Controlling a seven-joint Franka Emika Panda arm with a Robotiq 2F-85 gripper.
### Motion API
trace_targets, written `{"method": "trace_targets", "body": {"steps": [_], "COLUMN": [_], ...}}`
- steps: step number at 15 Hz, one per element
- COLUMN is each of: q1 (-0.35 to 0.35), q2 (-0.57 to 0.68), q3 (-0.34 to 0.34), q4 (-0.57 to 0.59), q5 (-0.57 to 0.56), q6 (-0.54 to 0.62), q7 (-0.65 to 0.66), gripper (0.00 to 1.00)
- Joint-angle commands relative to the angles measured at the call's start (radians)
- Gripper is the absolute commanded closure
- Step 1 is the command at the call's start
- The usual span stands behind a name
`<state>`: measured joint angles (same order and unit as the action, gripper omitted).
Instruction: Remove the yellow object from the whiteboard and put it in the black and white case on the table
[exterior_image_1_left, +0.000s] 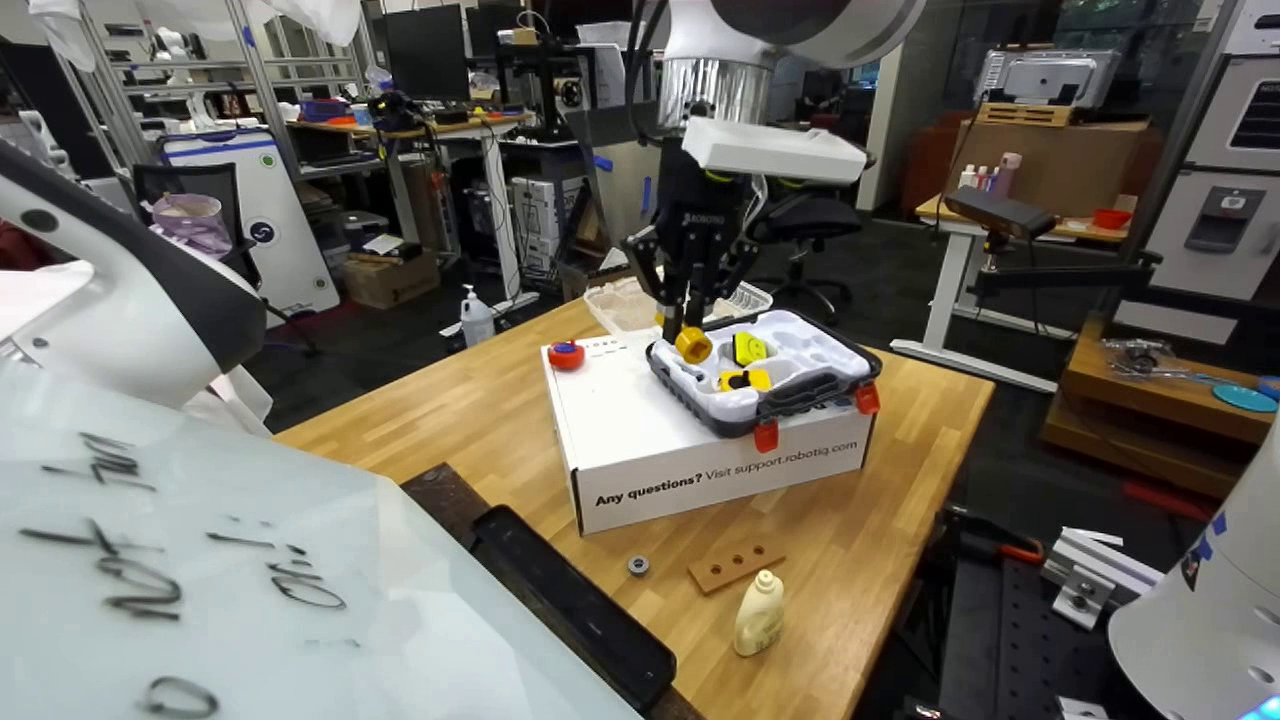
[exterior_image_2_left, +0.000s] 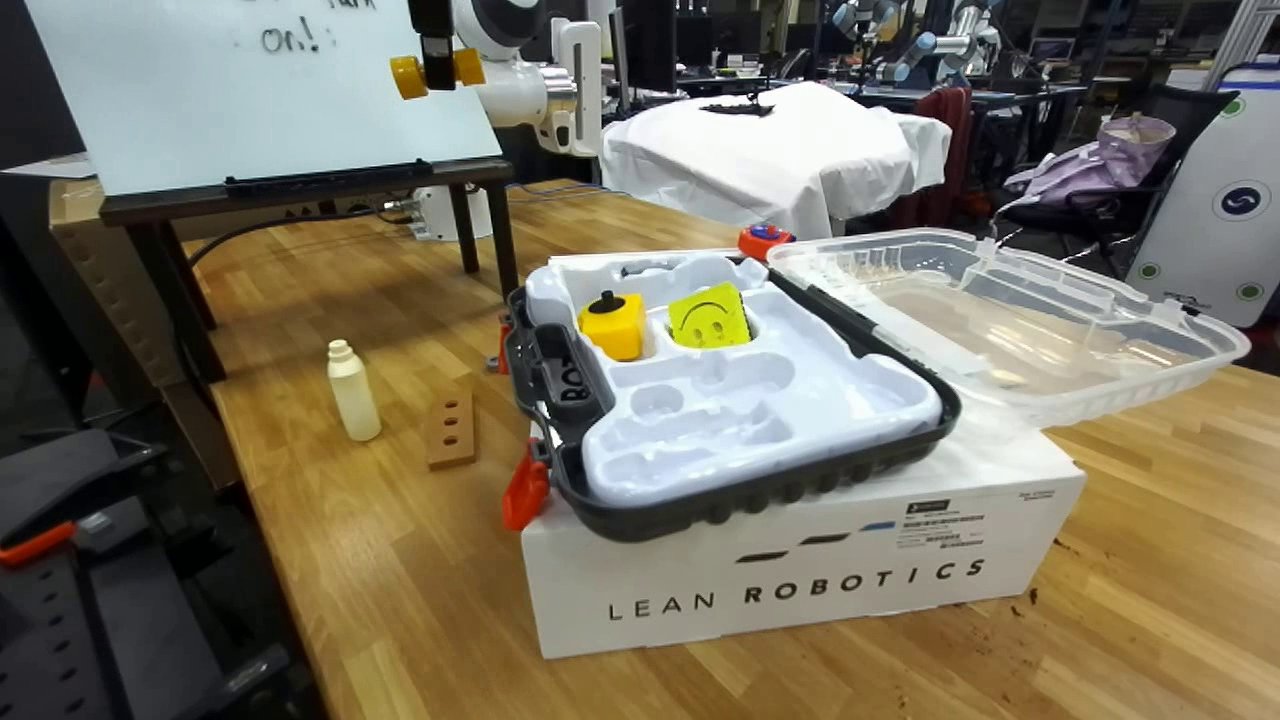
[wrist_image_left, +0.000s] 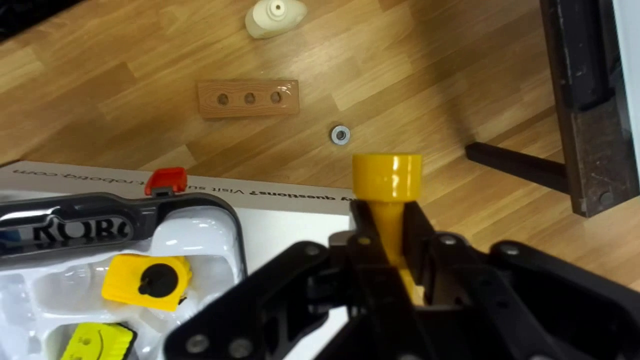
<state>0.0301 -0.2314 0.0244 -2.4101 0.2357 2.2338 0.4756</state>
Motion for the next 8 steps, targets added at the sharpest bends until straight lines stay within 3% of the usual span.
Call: {"method": "trace_targets", "body": {"steps": [1, 6, 7, 8], "q1": [-0.026, -0.035, -0.035, -0.034], "q2": [-0.079, -0.095, -0.1, -0.1], "q3": [0.006, 0.012, 0.012, 0.013], "q4": [-0.083, -0.095, -0.099, -0.099], "q5": [0.041, 0.058, 0.059, 0.059], "q6": [0.038, 0.008, 0.008, 0.008], "q7": [0.045, 0.032, 0.032, 0.032], "gripper": [0.95, 0.95, 0.82, 0.82]}}
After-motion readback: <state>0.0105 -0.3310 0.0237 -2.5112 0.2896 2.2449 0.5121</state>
